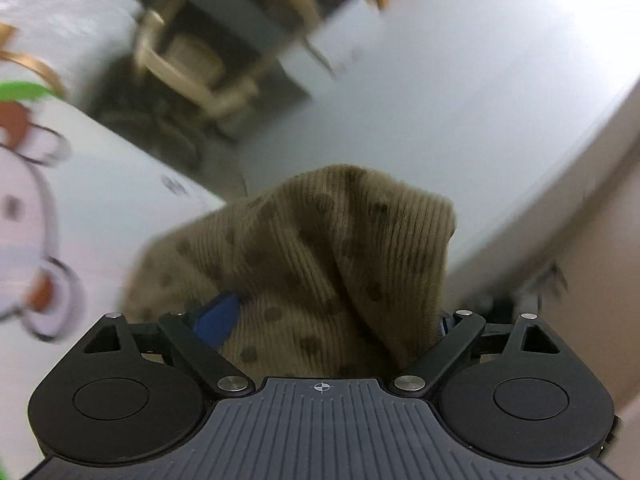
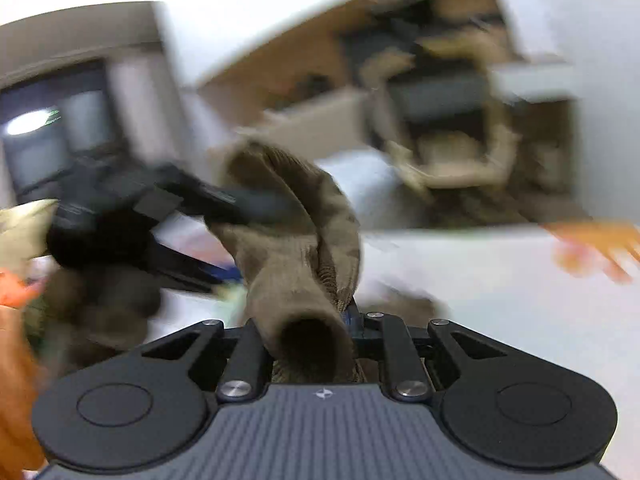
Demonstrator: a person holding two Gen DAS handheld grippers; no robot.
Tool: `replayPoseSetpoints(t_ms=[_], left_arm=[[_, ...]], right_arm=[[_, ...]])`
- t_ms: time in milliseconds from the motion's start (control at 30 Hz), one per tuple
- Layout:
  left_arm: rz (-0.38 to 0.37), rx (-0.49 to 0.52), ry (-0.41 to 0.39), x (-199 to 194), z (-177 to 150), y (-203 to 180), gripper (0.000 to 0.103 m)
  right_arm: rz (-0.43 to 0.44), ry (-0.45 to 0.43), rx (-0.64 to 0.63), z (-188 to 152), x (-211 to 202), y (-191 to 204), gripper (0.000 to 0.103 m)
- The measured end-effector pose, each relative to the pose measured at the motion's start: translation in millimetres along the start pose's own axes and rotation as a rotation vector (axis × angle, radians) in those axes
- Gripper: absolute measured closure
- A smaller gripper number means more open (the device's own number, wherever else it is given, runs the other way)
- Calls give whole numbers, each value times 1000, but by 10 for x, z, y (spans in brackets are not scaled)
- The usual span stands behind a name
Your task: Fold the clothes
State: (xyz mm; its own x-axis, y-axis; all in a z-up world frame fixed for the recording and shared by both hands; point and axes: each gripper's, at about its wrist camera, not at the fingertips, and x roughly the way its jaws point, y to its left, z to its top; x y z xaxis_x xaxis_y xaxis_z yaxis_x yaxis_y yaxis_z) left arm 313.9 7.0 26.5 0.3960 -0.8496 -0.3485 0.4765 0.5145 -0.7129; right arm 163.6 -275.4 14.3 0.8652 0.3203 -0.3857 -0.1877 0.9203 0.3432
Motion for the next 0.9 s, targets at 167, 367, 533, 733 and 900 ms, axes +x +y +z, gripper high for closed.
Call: replayPoseSetpoints(t_ms=[167, 367, 533, 733, 900], left_arm=[[104, 118, -21, -43, -88, -259, 7], [353, 302, 62, -79, -594, -185, 6], [301, 263, 95, -247, -884, -110, 7], [280, 9, 38, -297, -812, 325, 7], [268, -95, 67, -210, -812, 502, 29]], right_arm=[[-87, 202, 133, -379, 208, -506, 81], [-85, 91, 28, -229, -20, -478, 59], [-185, -41, -140, -84, -415, -356, 45], [-206, -19, -408, -143, -502, -70, 45], [-124, 120, -777, -652, -256, 408, 45]])
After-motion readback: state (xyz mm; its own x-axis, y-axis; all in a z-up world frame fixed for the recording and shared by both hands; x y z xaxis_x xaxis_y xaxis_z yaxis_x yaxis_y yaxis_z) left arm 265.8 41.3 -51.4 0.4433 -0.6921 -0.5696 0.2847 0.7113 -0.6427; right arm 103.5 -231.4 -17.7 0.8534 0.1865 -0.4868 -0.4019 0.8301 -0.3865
